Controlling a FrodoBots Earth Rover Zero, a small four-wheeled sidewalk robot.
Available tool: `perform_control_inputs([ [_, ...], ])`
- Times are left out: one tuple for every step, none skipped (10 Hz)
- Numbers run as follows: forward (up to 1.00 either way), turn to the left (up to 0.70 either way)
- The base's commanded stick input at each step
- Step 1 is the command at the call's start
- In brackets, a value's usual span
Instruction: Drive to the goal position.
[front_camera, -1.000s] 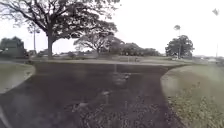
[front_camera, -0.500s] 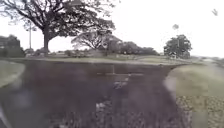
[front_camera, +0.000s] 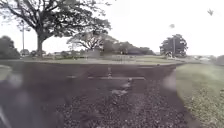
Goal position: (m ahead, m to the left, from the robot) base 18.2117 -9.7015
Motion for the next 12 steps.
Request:
perform_control_inputs([
  [1.00, -0.11],
  [1.00, -0.26],
  [1.00, -0.40],
  [1.00, -0.39],
  [1.00, -0.38],
  [1.00, -0.38],
  [1.00, -0.37],
  [1.00, -0.03],
  [1.00, -0.33],
  [1.00, -0.40],
  [1.00, -0.18],
  [1.00, -0.18],
])
